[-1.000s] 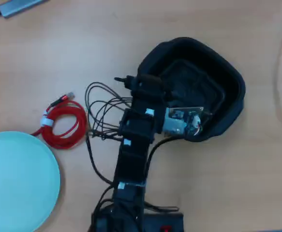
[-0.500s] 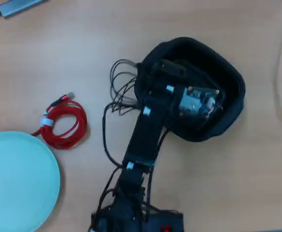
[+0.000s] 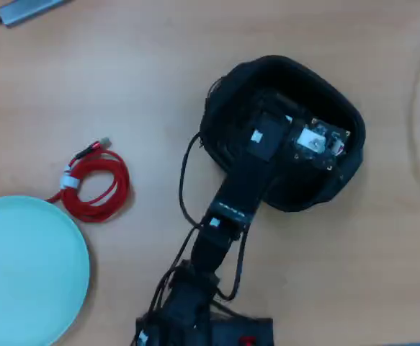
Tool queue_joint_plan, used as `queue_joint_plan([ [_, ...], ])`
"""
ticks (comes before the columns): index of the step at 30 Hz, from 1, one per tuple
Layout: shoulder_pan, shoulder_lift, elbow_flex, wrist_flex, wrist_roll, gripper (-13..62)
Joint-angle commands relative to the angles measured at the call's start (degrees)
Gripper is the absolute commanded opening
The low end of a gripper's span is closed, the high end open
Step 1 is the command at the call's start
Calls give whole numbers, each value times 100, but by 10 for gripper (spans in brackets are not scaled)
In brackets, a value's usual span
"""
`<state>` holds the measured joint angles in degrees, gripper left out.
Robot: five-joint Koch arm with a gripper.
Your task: Put a black charging cable in a black bowl and put a red charging cable in a green bowl
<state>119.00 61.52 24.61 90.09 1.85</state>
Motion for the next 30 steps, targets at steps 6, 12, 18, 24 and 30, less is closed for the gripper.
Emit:
queue_joint_plan([
  [6,185,-422,-264,281,-9,-56],
  [12,255,-483,-255,387,-26,3],
  [18,255,-483,-123,439,-26,243],
  [24,211,-492,-88,448,-97,508],
  [30,185,-466,-114,448,-62,579],
])
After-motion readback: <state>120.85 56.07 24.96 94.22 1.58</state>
